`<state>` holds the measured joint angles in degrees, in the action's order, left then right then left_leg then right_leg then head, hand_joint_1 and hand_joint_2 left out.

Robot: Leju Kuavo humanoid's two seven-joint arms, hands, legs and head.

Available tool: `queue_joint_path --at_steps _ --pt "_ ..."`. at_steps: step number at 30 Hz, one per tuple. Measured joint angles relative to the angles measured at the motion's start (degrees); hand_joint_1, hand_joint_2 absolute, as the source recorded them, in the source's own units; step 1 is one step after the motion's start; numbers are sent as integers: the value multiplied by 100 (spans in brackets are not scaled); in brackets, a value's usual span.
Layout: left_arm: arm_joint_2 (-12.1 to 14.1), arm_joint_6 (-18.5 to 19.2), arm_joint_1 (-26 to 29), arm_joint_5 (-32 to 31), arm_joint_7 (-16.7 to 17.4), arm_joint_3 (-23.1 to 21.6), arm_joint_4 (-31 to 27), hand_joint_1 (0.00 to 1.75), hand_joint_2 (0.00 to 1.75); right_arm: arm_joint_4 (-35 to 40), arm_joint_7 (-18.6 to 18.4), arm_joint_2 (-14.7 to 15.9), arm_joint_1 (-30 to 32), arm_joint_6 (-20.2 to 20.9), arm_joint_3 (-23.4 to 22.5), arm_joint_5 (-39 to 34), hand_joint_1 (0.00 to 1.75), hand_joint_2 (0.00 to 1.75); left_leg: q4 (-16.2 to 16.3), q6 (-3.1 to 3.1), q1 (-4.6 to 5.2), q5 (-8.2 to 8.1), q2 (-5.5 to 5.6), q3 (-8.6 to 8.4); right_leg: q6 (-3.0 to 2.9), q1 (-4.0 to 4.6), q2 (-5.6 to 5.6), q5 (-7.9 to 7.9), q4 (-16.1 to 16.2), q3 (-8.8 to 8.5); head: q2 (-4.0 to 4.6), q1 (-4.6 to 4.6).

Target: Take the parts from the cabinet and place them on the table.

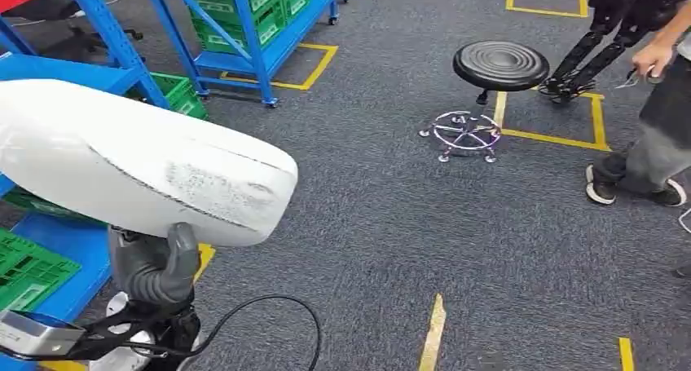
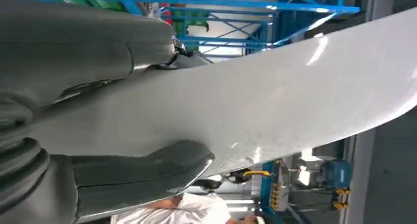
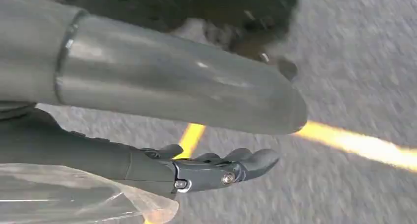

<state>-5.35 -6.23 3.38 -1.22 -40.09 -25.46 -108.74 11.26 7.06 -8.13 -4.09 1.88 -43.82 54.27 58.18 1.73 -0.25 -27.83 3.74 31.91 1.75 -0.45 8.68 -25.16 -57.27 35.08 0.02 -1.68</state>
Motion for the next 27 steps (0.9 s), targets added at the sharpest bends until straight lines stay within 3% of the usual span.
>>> queue_joint_path --at_steps 1,2,3,5,6,7,8,9,10,11,13,15,16,17,18,20,21,22,23,25,26,27 --pt "4 0 -4 0 0 -15 -13 175 175 0 2 4 18 -4 18 20 0 0 -69 25 -56 43 -90 -28 7 1 -107 -51 -53 63 0 -2" --pt "7 -7 5 -7 0 -26 -15 175 175 0 62 4 29 -40 24 37 0 0 -83 40 -43 49 -166 -40 36 46 -486 -194 -233 142 0 29" --pt "11 -64 22 -57 0 -35 -24 175 175 0 208 4 7 -116 42 55 0 0 -82 51 -36 50 -241 -36 67 42 -680 -415 -593 322 -2 77" --pt "48 -247 97 -173 0 -46 -26 175 175 0 551 0 -67 -284 77 66 0 0 -79 60 -20 43 -469 -28 113 14 -818 -835 -1586 793 0 77" --pt "74 -300 121 -203 0 -72 -26 175 175 0 623 -2 -87 -346 83 66 0 0 -78 63 -20 40 -567 -29 135 -4 -833 -890 -1872 917 0 77" --pt "109 -363 141 -251 0 -107 -26 175 175 0 643 -2 -90 -402 92 79 0 0 -78 63 -20 35 -645 -33 150 -18 -845 -823 -1858 892 0 77" --pt "139 -432 154 -293 0 -145 -31 175 175 0 645 -2 -85 -446 103 99 0 0 -78 57 -20 30 -707 -36 159 -28 -873 -655 -1588 733 0 83" --pt "161 -531 183 -299 0 -190 -44 175 175 2 645 0 -79 -487 114 142 0 0 -77 44 -21 22 -771 -44 155 -33 -925 -424 -1092 449 0 81" --pt "195 -632 229 -297 0 -230 -79 175 175 4 656 0 -85 -534 133 204 0 0 -77 22 -22 7 -833 -61 146 -31 -1038 -203 -496 101 0 83" --pt "221 -706 271 -280 0 -271 -112 175 175 13 717 2 -98 -588 173 276 0 0 -73 -10 -6 -13 -890 -79 132 -6 -1333 -187 -46 -141 0 83" --pt "269 -828 348 -273 0 -337 -181 175 175 15 917 0 -136 -721 264 409 0 0 -46 -59 40 -40 -988 -73 5 35 -1236 -182 -1 -194 0 79" --pt "326 -929 422 -273 0 -418 -219 175 175 15 1052 0 -118 -822 321 426 0 0 -54 -94 29 -52 -1094 -116 -45 55 -1118 -196 -13 -172 0 83" --pt "348 -968 450 -271 0 -464 -247 175 175 17 1100 0 -118 -868 337 418 0 0 -39 -146 16 -96 -1116 -125 -93 31 -1047 -170 16 -201 0 88" --pt "378 -996 466 -254 0 -481 -271 175 175 17 1130 -4 -112 -904 347 409 0 0 79 -180 -12 -215 -820 -102 -126 10 -998 -161 21 -207 0 68" --pt "398 -1005 486 -238 0 -499 -302 175 175 20 1141 -4 -123 -922 350 405 0 0 380 -184 -26 -428 -595 11 -169 8 -949 -156 20 -209 0 70" --pt "457 -1019 553 -227 0 -509 -310 175 175 20 1152 -7 -158 -929 363 396 0 0 1372 -186 -24 -900 -426 446 -191 16 -788 -151 18 -205 0 68" --pt "479 -1021 573 -225 0 -518 -310 175 175 17 1163 -7 -158 -929 374 389 0 0 1741 -182 -22 -998 -416 620 -194 26 -701 -149 17 -207 0 66" --pt "496 -1021 578 -225 0 -527 -310 175 175 20 1191 -7 -153 -931 380 367 0 0 1811 -171 -22 -943 -412 671 -194 30 -618 -149 15 -212 0 72" --pt "505 -1021 578 -223 0 -527 -310 175 175 20 1239 -7 -152 -942 378 330 0 0 1630 -155 -22 -755 -406 608 -194 30 -533 -149 8 -217 0 70" --pt "524 -1038 576 -232 0 -527 -310 175 175 20 1309 -9 -166 -957 376 241 0 0 699 -115 -30 -174 -295 213 -191 27 -349 -150 -13 -235 0 68" --pt "531 -1057 575 -245 0 -527 -310 175 175 20 1338 -22 -168 -957 374 198 0 0 242 -101 -45 30 -59 30 -178 18 -275 -158 -24 -216 0 68" --pt "544 -1111 580 -269 0 -527 -310 175 175 20 1357 -31 -185 -957 367 136 0 0 117 -104 -73 -45 173 -5 -144 46 -213 -159 -67 -176 0 81"
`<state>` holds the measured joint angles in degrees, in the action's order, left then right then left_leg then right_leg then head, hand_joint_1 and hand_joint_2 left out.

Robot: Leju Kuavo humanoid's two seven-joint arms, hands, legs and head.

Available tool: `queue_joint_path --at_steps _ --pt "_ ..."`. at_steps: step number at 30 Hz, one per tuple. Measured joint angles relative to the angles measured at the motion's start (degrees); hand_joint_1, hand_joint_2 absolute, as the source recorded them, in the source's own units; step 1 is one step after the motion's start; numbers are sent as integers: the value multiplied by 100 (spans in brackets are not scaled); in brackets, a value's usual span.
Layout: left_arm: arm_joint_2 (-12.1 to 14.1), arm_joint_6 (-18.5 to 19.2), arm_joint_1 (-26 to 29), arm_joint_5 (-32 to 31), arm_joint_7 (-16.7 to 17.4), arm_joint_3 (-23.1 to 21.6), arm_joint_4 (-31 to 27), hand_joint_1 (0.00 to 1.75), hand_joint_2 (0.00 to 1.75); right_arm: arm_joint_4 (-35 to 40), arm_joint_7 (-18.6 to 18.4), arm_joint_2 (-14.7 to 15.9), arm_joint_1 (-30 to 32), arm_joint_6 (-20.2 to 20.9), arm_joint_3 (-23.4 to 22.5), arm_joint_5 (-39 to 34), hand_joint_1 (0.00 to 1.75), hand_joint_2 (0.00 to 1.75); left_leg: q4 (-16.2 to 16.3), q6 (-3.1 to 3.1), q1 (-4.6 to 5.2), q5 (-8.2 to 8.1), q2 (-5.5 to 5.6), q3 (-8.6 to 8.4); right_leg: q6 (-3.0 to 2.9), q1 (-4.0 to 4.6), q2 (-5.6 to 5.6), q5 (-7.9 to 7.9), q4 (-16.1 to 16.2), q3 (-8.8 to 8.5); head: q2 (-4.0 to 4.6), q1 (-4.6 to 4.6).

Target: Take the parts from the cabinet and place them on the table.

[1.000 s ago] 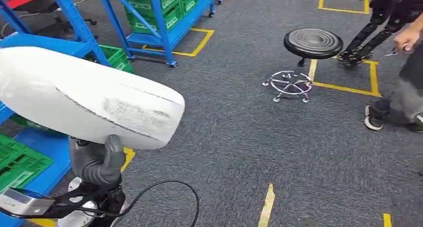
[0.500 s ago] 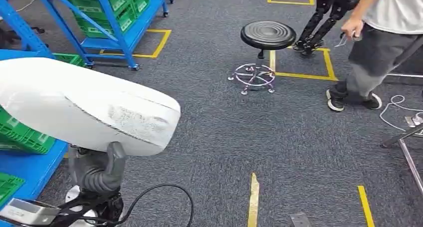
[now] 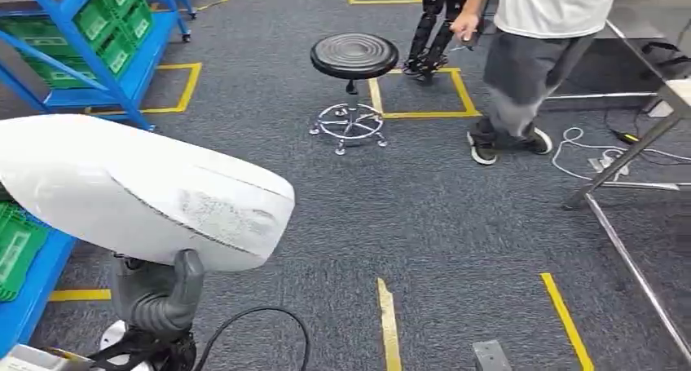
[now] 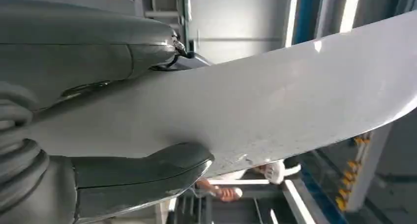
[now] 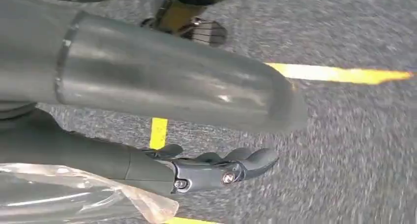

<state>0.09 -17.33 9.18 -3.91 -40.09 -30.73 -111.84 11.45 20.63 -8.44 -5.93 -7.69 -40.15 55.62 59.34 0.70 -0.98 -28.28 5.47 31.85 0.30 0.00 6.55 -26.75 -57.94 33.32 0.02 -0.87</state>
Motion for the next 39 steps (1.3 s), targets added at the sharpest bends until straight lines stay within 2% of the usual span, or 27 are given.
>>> queue_joint_path --at_steps 2,4,5,6,7,9,10,11,13,14,15,16,19,20,21,22,24,25,26,28,29,30,31,33,35,37,39 --pt "28 -131 6 -79 0 -2 2 175 175 -2 -11 -7 37 4 -24 -37 0 0 -42 -18 31 -11 -87 3 77 -59 134 40 9 82 0 -4" --pt "50 -256 -13 -114 0 -9 2 175 175 -2 -92 -11 140 15 -35 -35 0 0 -104 45 26 29 -213 -18 164 -66 265 72 41 136 0 0" --pt "55 -291 -22 -116 0 -13 2 175 175 -4 -112 -11 183 17 -37 -28 0 0 -148 87 9 57 -331 -41 167 -56 62 1 -42 176 0 2" --pt "61 -306 -19 -118 0 -13 0 175 175 -4 -129 -17 191 20 -39 -28 0 0 -164 116 13 64 -386 -39 184 -22 -292 -164 -279 307 0 50" --pt "68 -326 -13 -116 0 -13 0 175 175 -4 -193 -22 185 20 -42 -22 0 0 -163 127 29 62 -487 -30 208 -22 -474 -379 -684 503 0 74" --pt "87 -360 -6 -87 0 -9 7 175 175 -4 -347 -22 198 22 -42 -6 0 0 -161 140 49 53 -690 -23 237 -38 -602 -770 -1624 948 0 72" --pt "92 -378 -7 -78 0 -9 7 175 175 -7 -376 -22 221 22 -44 -4 0 0 -160 141 52 50 -771 -23 249 -43 -611 -798 -1823 1033 0 74" --pt "98 -387 -8 -76 0 -9 7 175 175 -9 -385 -22 250 22 -48 -4 0 0 -159 140 54 44 -846 -26 254 -51 -615 -702 -1746 982 0 74" --pt "101 -389 -11 -76 0 -7 9 175 175 -9 -459 -22 275 22 -61 -33 0 0 -159 131 56 26 -992 -41 230 -51 -717 -243 -850 477 0 74" --pt "101 -393 -14 -76 0 -4 11 175 175 -9 -540 -20 271 17 -87 -103 0 0 -158 109 63 10 -1052 -65 200 -36 -944 -31 -234 115 0 77" --pt "105 -393 -13 -74 0 -4 20 175 175 -7 -597 -20 252 17 -120 -166 0 0 -153 81 88 -8 -1102 -79 180 33 -1289 -111 57 -32 0 74" --pt "122 -393 -22 -72 0 0 26 175 175 -7 -636 -17 234 15 -164 -214 0 0 -137 52 113 -21 -1148 -75 115 44 -1190 -75 69 -72 0 72" --pt "138 -326 -82 -68 0 4 81 175 175 -7 -688 -15 254 13 -273 -310 0 0 -150 -11 114 -21 -1339 -109 54 60 -995 -55 53 -14 0 77" --pt "140 -286 -121 -59 0 18 98 175 175 -7 -691 -11 254 11 -313 -332 0 0 -117 -69 87 -84 -1238 -102 -8 -4 -920 -8 106 -55 0 76" --pt "140 -233 -149 -55 0 37 125 175 175 -4 -700 -6 237 -4 -348 -374 0 0 41 -85 64 -210 -913 -63 -31 -8 -847 3 107 -50 0 68" --pt "142 -182 -157 -55 0 57 142 175 175 -4 -741 -7 192 -15 -378 -395 0 0 410 -93 52 -434 -723 83 -54 -9 -768 11 107 -48 0 61" --pt "144 -105 -167 -55 0 90 223 175 175 -4 -892 -7 100 -2 -428 -426 0 0 1330 -112 46 -833 -611 499 -71 -4 -582 21 104 -40 0 46" --pt "144 -70 -184 -35 0 101 273 175 175 -4 -986 -7 74 0 -461 -459 0 0 1646 -116 48 -901 -598 659 -75 0 -490 24 99 -39 0 41" --pt "142 -28 -200 -15 0 118 308 175 175 -4 -1082 -7 64 2 -492 -498 0 0 1650 -113 47 -798 -595 676 -74 1 -396 25 95 -47 0 48" --pt "135 35 -233 -11 0 160 356 175 175 -4 -1226 -7 60 2 -586 -592 0 0 941 -85 40 -282 -545 390 -70 -4 -215 25 68 -55 0 46" --pt "129 40 -240 -11 0 179 365 175 175 -4 -1268 -7 60 2 -630 -629 0 0 431 -70 29 -12 -436 169 -62 -8 -133 21 45 -55 0 44" --pt "129 42 -251 -11 0 195 369 175 175 -4 -1289 -7 62 2 -660 -644 0 0 84 -50 4 49 -125 18 -42 -20 -67 14 27 -32 0 48" --pt "125 42 -251 -11 0 210 376 175 175 -4 -1296 -7 44 2 -680 -658 0 0 -47 -50 -14 7 -63 -20 1 8 20 8 -27 21 0 53" --pt "122 40 -260 -11 0 227 383 175 175 -4 -1333 -7 57 4 -741 -666 0 0 -23 -35 28 -2 -157 14 84 -41 125 53 -2 93 0 46" --pt "100 40 -279 -6 0 234 382 175 175 -4 -1364 0 108 9 -780 -671 0 0 -108 47 1 49 -305 -2 161 -48 212 60 0 178 0 41" --pt "63 44 -291 -4 0 243 382 175 175 -4 -1373 2 112 13 -809 -673 0 0 -146 113 1 81 -445 -8 178 -18 -398 -214 -385 375 0 118" --pt "61 92 -267 35 0 258 383 175 175 -4 -1454 2 88 -22 -831 -660 0 0 -144 122 19 74 -642 0 219 -30 -597 -664 -1350 836 0 122"
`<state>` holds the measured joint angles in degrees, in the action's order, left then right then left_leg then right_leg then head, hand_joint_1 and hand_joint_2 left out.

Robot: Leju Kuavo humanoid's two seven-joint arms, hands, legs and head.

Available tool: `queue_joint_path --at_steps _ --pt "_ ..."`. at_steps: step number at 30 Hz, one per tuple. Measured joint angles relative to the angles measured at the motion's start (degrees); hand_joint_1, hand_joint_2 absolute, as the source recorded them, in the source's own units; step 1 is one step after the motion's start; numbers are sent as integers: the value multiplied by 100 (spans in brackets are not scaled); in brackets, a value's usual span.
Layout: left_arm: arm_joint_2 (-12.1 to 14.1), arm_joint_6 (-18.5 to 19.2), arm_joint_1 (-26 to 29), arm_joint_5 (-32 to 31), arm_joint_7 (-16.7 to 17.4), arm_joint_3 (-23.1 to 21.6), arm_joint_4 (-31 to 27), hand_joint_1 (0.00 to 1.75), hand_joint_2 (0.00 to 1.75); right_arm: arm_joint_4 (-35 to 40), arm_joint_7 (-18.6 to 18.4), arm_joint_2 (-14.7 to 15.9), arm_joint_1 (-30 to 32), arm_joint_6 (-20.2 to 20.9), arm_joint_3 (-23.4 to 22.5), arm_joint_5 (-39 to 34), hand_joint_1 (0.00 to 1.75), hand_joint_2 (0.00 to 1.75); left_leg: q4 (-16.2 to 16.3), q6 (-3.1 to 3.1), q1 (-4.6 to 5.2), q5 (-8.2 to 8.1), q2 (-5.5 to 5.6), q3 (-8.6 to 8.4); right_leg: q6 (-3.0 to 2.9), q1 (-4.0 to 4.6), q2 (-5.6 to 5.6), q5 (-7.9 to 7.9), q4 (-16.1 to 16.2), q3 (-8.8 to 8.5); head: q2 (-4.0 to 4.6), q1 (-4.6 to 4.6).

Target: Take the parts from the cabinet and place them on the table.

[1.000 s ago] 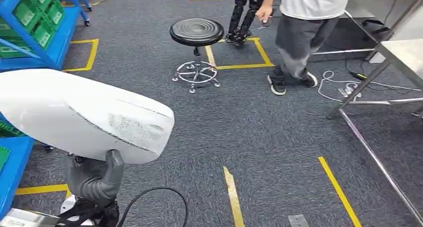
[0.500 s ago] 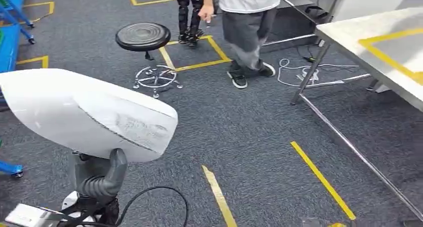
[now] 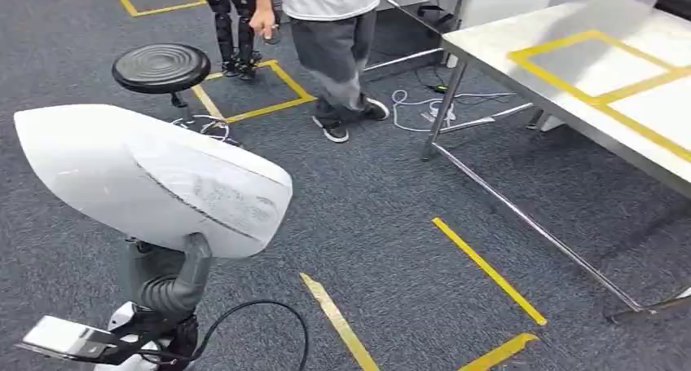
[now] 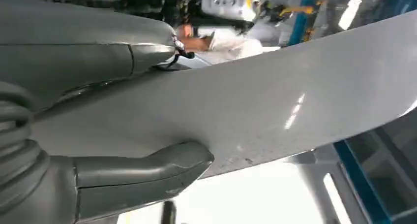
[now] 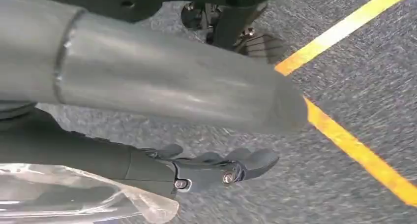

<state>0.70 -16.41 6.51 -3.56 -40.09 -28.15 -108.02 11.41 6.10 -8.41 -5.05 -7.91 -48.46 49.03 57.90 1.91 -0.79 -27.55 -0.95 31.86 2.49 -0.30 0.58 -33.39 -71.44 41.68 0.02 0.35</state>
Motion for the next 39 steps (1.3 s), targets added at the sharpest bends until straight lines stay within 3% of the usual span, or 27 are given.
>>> queue_joint_path --at_steps 1,2,3,5,6,7,11,12,13,14,16,17,18,19,21,23,26,28,29,31,32,33,34,36,37,38,39 --pt "-7 45 -1 6 0 4 0 175 175 0 -76 -2 9 -43 -9 6 0 0 1 4 3 -4 -86 3 18 -11 -14 -113 -361 169 0 2" --pt "-26 67 -2 6 0 7 0 175 175 0 -146 -2 33 -72 -15 22 0 0 2 1 3 -10 -168 3 35 -26 -17 -85 -463 214 0 7" --pt "-39 81 -9 4 0 6 0 175 175 0 -175 -2 54 -96 -32 31 0 0 2 -1 3 -15 -235 0 43 -35 -31 62 -282 105 0 7" --pt "-55 83 -26 -2 0 7 0 175 175 0 -192 0 69 -124 -63 33 0 0 5 -27 2 -36 -366 -21 30 -37 -161 525 721 -452 0 17" --pt "-65 83 -39 -4 0 7 0 175 175 2 -190 2 56 -137 -66 35 0 0 9 -55 8 -55 -421 -45 15 -25 -429 674 1261 -770 0 17" --pt "-79 81 -47 -7 0 9 0 175 175 2 -185 2 17 -142 -68 37 0 0 26 -94 60 -80 -475 -34 -23 39 -552 591 1369 -885 0 20" --pt "-90 63 -114 2 0 11 0 175 175 4 -189 17 14 -264 -70 96 0 0 -6 -215 42 -95 -616 -118 -160 39 -347 610 1396 -851 0 -2" --pt "-98 87 -141 11 0 11 0 175 175 4 -229 20 11 -269 -72 98 0 0 71 -260 10 -167 -436 -109 -205 -1 -315 639 1432 -892 0 -13" --pt "-107 96 -152 11 0 13 0 175 175 9 -240 20 -10 -275 -78 101 0 0 327 -266 2 -348 -167 -2 -246 -9 -283 636 1432 -899 0 -35" --pt "-107 103 -153 11 0 15 0 175 175 13 -236 20 -40 -267 -79 103 0 0 732 -273 2 -569 -35 179 -265 -9 -244 629 1432 -902 0 -44" --pt "-107 105 -143 11 0 15 2 175 175 13 -192 20 -84 -214 -81 105 0 0 1651 -281 9 -935 40 630 -286 8 -154 620 1427 -906 0 -52" --pt "-107 107 -146 11 0 15 4 175 175 13 -188 20 -88 -194 -81 109 0 0 1846 -275 11 -926 42 750 -293 16 -110 615 1426 -919 0 -52" --pt "-107 111 -146 11 0 15 4 175 175 13 -190 20 -87 -177 -81 118 0 0 1753 -260 11 -776 43 729 -298 22 -70 604 1425 -942 0 -50" --pt "-107 126 -148 11 0 15 4 175 175 13 -224 20 -88 -183 -83 146 0 0 1395 -237 11 -484 44 595 -298 26 -33 589 1423 -974 0 -52" --pt "-107 138 -162 11 0 15 4 175 175 13 -317 15 -88 -225 -83 192 0 0 379 -183 17 115 54 184 -272 26 23 547 1417 -1040 0 -52" --pt "-114 138 -190 6 0 13 4 175 175 13 -354 9 -92 -253 -83 201 0 0 27 -145 50 1 78 70 -204 50 56 511 1386 -985 0 -48" --pt "-125 135 -193 -11 0 13 7 175 175 11 -448 9 -63 -258 -83 214 0 0 -7 -63 62 14 83 72 -81 34 36 593 1389 -1001 0 -41" --pt "-129 122 -203 -18 0 13 7 175 175 13 -474 9 -67 -256 -83 216 0 0 -39 -28 25 20 76 -13 -27 25 2 443 1219 -884 0 -24" --pt "-133 122 -214 -26 0 11 7 175 175 13 -478 9 -73 -251 -83 216 0 0 -38 -9 25 8 73 -19 2 21 -7 289 906 -721 -2 0" --pt "-129 122 -215 -46 0 11 9 175 175 11 -483 9 -50 -234 -83 216 0 0 -36 15 36 -20 63 -23 23 6 -9 -77 -24 -188 0 -2" --pt "-129 122 -214 -46 0 9 11 175 175 11 -496 7 -24 -225 -83 216 0 0 -36 15 37 -33 64 -33 26 5 -11 -143 -317 19 0 0" --pt "-129 122 -213 -46 0 11 13 175 175 11 -494 2 -1 -216 -83 212 0 0 -36 14 37 -53 68 -55 36 0 -11 -79 -356 104 0 -2" --pt "-127 124 -212 -44 0 9 15 175 175 11 -489 2 17 -212 -83 203 0 0 -36 9 36 -82 74 -93 43 -7 -11 127 -141 51 0 13" --pt "-127 142 -212 -42 0 9 17 175 175 11 -485 -6 18 -177 -85 190 0 0 -36 -25 34 -164 77 -216 2 -30 -25 762 881 -375 0 15" --pt "-127 146 -212 -42 0 9 17 175 175 11 -481 -9 18 -170 -85 190 0 0 -39 -55 31 -211 71 -263 -3 -30 -53 884 1271 -553 0 11" --pt "-125 151 -215 -42 0 11 20 175 175 9 -478 -24 10 -162 -85 188 0 0 -40 -87 43 -229 68 -277 -23 16 -78 631 1313 -546 0 6" --pt "-125 153 -209 -42 0 9 24 175 175 9 -470 -31 3 -162 -83 188 0 0 -44 -134 42 -259 67 -263 -105 28 -84 607 1324 -617 -2 7"
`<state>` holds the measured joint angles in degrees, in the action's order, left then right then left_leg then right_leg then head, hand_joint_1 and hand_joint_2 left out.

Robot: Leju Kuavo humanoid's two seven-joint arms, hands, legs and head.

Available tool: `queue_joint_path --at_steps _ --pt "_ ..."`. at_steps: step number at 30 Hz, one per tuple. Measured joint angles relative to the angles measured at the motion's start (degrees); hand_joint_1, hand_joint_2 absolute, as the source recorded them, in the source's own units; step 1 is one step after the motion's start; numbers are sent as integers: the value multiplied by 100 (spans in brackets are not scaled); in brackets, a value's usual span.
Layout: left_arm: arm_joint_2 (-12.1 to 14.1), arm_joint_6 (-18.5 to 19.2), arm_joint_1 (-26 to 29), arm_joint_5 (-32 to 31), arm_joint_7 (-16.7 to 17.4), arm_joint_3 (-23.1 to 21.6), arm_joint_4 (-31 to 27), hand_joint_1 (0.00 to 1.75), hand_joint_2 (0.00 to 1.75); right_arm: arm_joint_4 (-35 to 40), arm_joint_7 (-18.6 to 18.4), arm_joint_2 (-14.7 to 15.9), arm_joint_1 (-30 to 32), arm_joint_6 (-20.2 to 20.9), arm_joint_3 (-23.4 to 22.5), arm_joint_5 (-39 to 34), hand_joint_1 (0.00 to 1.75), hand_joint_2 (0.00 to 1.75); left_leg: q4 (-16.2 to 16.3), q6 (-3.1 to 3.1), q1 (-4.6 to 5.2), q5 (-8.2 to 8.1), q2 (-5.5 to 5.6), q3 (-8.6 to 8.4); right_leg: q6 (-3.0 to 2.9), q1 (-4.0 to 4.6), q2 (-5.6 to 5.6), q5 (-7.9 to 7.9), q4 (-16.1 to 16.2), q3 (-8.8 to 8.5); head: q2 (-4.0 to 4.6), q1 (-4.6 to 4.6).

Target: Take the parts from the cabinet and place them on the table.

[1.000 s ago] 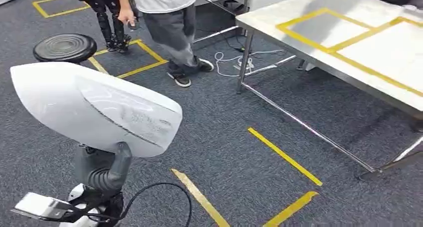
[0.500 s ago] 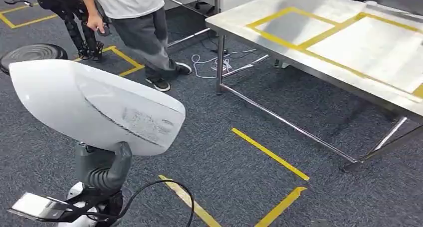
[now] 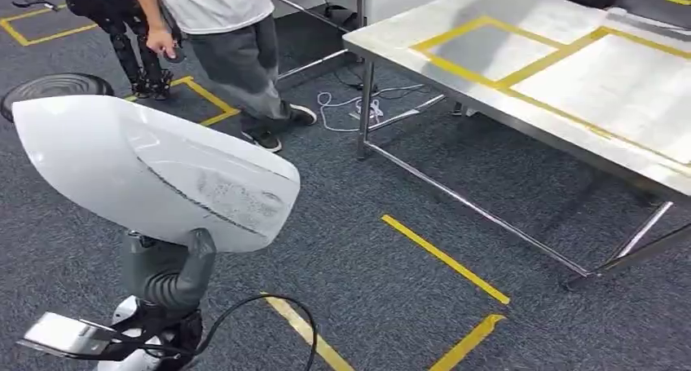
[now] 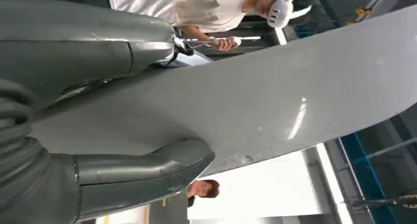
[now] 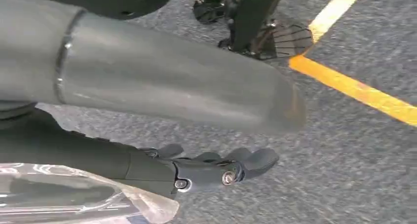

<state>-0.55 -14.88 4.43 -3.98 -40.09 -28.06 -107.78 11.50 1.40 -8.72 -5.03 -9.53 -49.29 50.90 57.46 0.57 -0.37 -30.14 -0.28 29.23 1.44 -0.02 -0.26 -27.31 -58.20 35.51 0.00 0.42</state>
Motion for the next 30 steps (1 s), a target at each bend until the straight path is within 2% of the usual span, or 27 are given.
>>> queue_joint_path --at_steps 1,2,4,5,6,7,8,9,10,11,13,14,15,16,17,18,19,20,21,23,24,25,26,27,28,29,30 --pt "2 2 5 2 0 0 2 175 175 0 0 -4 18 4 -2 0 0 0 -1 -38 -8 -24 -3 -29 -51 20 11 94 11 -29 2 -13" --pt "7 2 12 0 0 0 4 175 175 0 0 -4 46 4 -4 0 0 0 42 -68 -8 -8 0 -77 -100 16 3 82 14 -62 2 2" --pt "11 2 4 2 0 0 4 175 175 0 2 -11 39 7 -4 2 0 0 386 -96 -20 15 4 68 -161 -14 18 59 49 -183 2 -18" --pt "13 2 -4 0 0 0 4 175 175 0 2 -13 28 7 -4 2 0 0 740 -120 -19 -6 5 265 -205 -14 20 30 51 -222 2 -33" --pt "13 2 2 2 0 0 7 175 175 0 2 -17 21 7 -4 2 0 0 1148 -141 -20 -127 5 517 -235 -9 26 -4 51 -259 2 -31" --pt "15 2 14 2 0 -2 9 175 175 0 2 -26 24 7 -4 2 0 0 1541 -154 -19 -356 5 784 -251 1 31 -52 52 -307 2 -31" --pt "18 2 20 2 0 -2 13 175 175 0 2 -28 31 7 -4 2 0 0 1791 -156 -16 -570 6 989 -258 8 38 -98 52 -359 2 -31" --pt "20 2 24 2 0 -2 20 175 175 0 2 -28 38 7 -4 2 0 0 1853 -144 -14 -671 6 1106 -258 17 52 -149 52 -426 2 -31" --pt "28 2 28 2 0 -2 26 175 175 0 2 -33 40 7 -4 2 0 0 1705 -121 -9 -601 7 1121 -259 26 71 -206 53 -509 2 -28" --pt "31 2 28 2 0 -2 26 175 175 0 2 -35 37 7 -4 2 0 0 1405 -89 1 -388 8 1059 -257 32 86 -260 54 -585 2 -33" --pt "35 2 28 2 0 -2 26 175 175 0 2 -44 34 7 -4 2 0 0 497 12 58 350 10 823 -242 38 95 -373 59 -735 2 -28" --pt "41 2 33 0 0 -7 28 175 175 -4 0 -70 44 9 -4 2 0 0 243 59 123 596 22 806 -217 54 105 -429 34 -786 2 -30" --pt "48 -9 39 0 0 -13 33 175 175 -7 -7 -81 40 18 -4 2 0 0 231 75 118 427 49 777 -154 51 128 -493 55 -719 0 -35" --pt "50 -11 50 -2 0 -13 33 175 175 -7 -31 -83 29 24 -7 2 0 0 212 90 130 438 45 749 -115 38 118 -545 120 -751 2 -26" --pt "48 -11 51 -2 0 -15 33 175 175 -9 -31 -85 43 26 -4 2 0 0 138 136 125 458 57 716 -61 44 109 -452 5 -847 0 -28" --pt "46 -11 45 -4 0 -17 33 175 175 -9 -35 -85 42 26 -4 2 0 0 117 182 107 455 57 610 -18 49 108 -455 46 -909 2 -24" --pt "46 -11 54 -4 0 -15 33 175 175 -9 -42 -83 40 28 -4 4 0 0 63 183 80 487 52 528 4 42 90 -533 -13 -881 -2 -33" --pt "46 -7 51 -2 0 -15 33 175 175 -9 -44 -83 19 26 -4 4 0 0 57 215 77 461 49 472 24 37 79 -548 -269 -760 2 7" --pt "42 4 41 -2 0 -15 33 175 175 -9 -64 -83 7 28 -4 2 0 0 58 231 76 429 48 453 43 26 79 -579 -604 -546 0 28" --pt "44 31 48 -4 0 -15 44 175 175 -9 -94 -83 21 28 -7 2 0 0 59 229 80 325 50 391 75 -10 77 -964 -1390 53 2 26" --pt "44 35 52 -4 0 -15 52 175 175 -9 -98 -83 41 28 -11 -2 0 0 60 227 78 267 55 333 115 -21 76 -1108 -1551 255 0 26" --pt "44 35 54 -4 0 -15 63 175 175 -9 -105 -83 58 28 -18 -2 0 0 60 221 77 202 63 256 149 -36 74 -1098 -1479 345 2 29" --pt "44 35 54 -4 0 -15 74 175 175 -9 -105 -83 64 28 -22 -2 0 0 60 207 75 129 68 158 147 -56 72 -932 -1210 332 2 31" --pt "44 35 54 -4 0 -15 83 175 175 -9 -112 -83 63 28 -24 -4 0 0 60 190 75 47 67 42 158 -69 68 -639 -790 244 2 26" --pt "44 35 52 -4 0 -15 92 175 175 -9 -114 -83 68 42 -26 -11 0 0 57 170 76 -29 59 -51 159 -77 57 -234 -375 158 2 31" --pt "46 35 39 -2 0 -15 105 175 175 -13 -131 -83 100 63 -33 -26 0 0 72 141 75 -108 52 -132 104 -65 21 193 -168 169 2 15" --pt "46 42 41 2 0 -15 120 175 175 -15 -138 -83 89 90 -37 -31 0 0 58 103 78 -136 65 -134 62 -31 -21 82 -91 188 2 18"
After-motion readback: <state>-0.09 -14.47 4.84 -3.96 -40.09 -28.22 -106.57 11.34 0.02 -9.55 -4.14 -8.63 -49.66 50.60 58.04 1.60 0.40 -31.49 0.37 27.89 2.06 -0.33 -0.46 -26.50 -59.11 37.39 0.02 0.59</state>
